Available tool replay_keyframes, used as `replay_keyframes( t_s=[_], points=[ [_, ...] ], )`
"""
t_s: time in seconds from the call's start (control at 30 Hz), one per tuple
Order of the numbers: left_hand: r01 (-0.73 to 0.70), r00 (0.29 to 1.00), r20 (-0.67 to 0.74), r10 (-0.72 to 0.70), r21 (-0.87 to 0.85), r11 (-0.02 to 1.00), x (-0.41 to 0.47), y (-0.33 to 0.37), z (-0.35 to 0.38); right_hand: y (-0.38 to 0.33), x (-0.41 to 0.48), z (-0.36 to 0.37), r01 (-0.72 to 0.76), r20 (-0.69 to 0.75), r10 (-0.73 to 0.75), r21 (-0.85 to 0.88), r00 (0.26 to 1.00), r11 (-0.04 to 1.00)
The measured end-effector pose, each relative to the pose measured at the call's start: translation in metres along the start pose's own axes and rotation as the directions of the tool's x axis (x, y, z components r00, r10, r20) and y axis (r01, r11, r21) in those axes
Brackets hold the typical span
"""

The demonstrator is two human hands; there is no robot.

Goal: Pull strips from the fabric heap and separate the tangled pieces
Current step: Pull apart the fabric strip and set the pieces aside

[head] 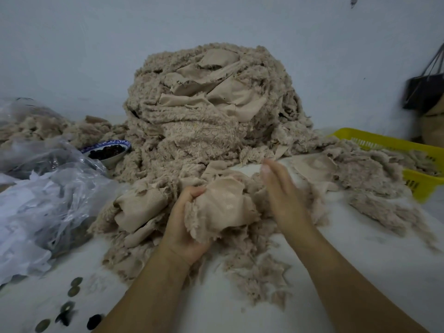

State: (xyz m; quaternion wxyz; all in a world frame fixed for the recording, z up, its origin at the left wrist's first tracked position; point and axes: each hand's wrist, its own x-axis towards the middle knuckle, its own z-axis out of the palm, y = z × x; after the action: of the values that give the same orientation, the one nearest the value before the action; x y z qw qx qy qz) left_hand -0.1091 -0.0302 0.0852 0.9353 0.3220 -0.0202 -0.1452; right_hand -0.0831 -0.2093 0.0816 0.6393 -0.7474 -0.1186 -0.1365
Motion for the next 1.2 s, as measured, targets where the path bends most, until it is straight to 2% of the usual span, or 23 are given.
replay_keyframes(
  t_s=[0.07,0.13,0.2,0.3,0.33,0.4,0.43,0.47,0.5,0.53,0.6,0.63,0.67,0.7,0.73,0.8,0.83,0.93,1.03,1.07,1.13,1.17,1.2],
  points=[
    [-0.003,0.999,0.033,0.005,-0.045,0.999,0.001,0.004,0.000,-0.008,-0.009,0.009,0.097,0.240,-0.067,-0.119,0.969,0.988],
    [-0.057,0.998,0.030,0.060,-0.082,0.995,0.002,0.009,-0.001,-0.004,-0.010,0.010,0.173,0.340,-0.065,-0.297,0.938,0.939],
    [-0.134,0.990,0.014,0.139,-0.174,0.976,0.003,0.014,-0.005,0.002,-0.005,0.005,0.142,0.309,-0.017,-0.385,0.951,0.912],
    [-0.211,0.977,-0.054,0.207,-0.400,0.892,0.007,0.021,-0.009,0.005,0.003,-0.008,0.050,0.169,0.014,-0.364,0.985,0.930],
    [-0.242,0.970,-0.096,0.222,-0.401,0.883,0.009,0.021,-0.012,0.005,0.005,-0.010,0.038,0.146,0.014,-0.346,0.989,0.937],
    [-0.257,0.962,-0.150,0.229,-0.207,0.944,0.012,0.017,-0.008,0.005,0.005,-0.009,0.048,0.117,-0.014,-0.298,0.993,0.953],
    [-0.241,0.951,-0.199,0.238,0.009,0.970,0.013,0.014,-0.004,0.003,0.005,-0.007,0.061,0.107,-0.034,-0.261,0.994,0.963],
    [-0.218,0.927,-0.240,0.289,0.282,0.934,0.013,0.009,-0.002,0.001,0.004,-0.006,0.074,0.100,-0.052,-0.228,0.994,0.971],
    [-0.197,0.906,-0.226,0.359,0.525,0.828,0.012,0.003,0.001,-0.002,0.003,-0.004,0.090,0.097,-0.072,-0.197,0.993,0.976],
    [-0.194,0.898,-0.142,0.416,0.721,0.665,0.011,-0.002,0.003,-0.006,0.002,-0.002,0.104,0.105,-0.086,-0.173,0.991,0.979],
    [-0.226,0.924,0.095,0.369,0.917,0.329,0.008,-0.014,0.008,-0.010,-0.001,0.000,0.102,0.130,-0.087,-0.115,0.988,0.988],
    [-0.236,0.937,0.150,0.315,0.938,0.254,0.005,-0.018,0.012,-0.011,-0.001,0.001,0.088,0.138,-0.076,-0.086,0.988,0.992],
    [-0.235,0.942,0.159,0.297,0.941,0.243,0.004,-0.021,0.010,-0.012,-0.001,0.000,0.074,0.140,-0.065,-0.059,0.988,0.995],
    [-0.221,0.942,0.121,0.312,0.925,0.309,0.003,-0.020,0.011,-0.012,-0.001,-0.001,0.069,0.149,-0.063,-0.036,0.987,0.997],
    [-0.205,0.939,0.048,0.341,0.873,0.442,0.003,-0.017,0.010,-0.011,-0.001,-0.003,0.060,0.168,-0.055,-0.023,0.984,0.998],
    [-0.178,0.944,-0.112,0.310,0.617,0.767,0.006,-0.005,0.008,-0.010,-0.001,-0.006,0.044,0.245,-0.017,-0.104,0.969,0.994],
    [-0.172,0.953,-0.144,0.268,0.469,0.866,0.005,0.000,0.009,-0.007,0.000,-0.007,0.055,0.290,0.006,-0.204,0.957,0.977],
    [-0.169,0.962,-0.154,0.227,0.319,0.932,0.004,0.008,0.008,0.003,0.003,-0.007,0.144,0.330,0.009,-0.436,0.944,0.888],
    [-0.191,0.957,-0.191,0.219,0.158,0.969,0.004,0.011,0.006,0.002,0.008,-0.011,0.143,0.224,-0.015,-0.564,0.974,0.814],
    [-0.193,0.952,-0.219,0.213,0.111,0.975,0.005,0.013,0.004,0.003,0.009,-0.014,0.096,0.159,-0.008,-0.550,0.987,0.830],
    [-0.194,0.949,-0.236,0.211,0.091,0.977,0.004,0.015,0.006,0.005,0.009,-0.016,-0.101,0.032,0.115,-0.283,0.993,0.954],
    [-0.193,0.950,-0.229,0.212,0.103,0.976,0.003,0.014,0.007,0.004,0.009,-0.015,-0.215,0.013,0.217,-0.084,0.976,0.973],
    [-0.196,0.951,-0.218,0.219,0.121,0.973,0.004,0.012,0.008,0.004,0.009,-0.013,-0.317,0.034,0.315,0.090,0.948,0.944]
  ],
)
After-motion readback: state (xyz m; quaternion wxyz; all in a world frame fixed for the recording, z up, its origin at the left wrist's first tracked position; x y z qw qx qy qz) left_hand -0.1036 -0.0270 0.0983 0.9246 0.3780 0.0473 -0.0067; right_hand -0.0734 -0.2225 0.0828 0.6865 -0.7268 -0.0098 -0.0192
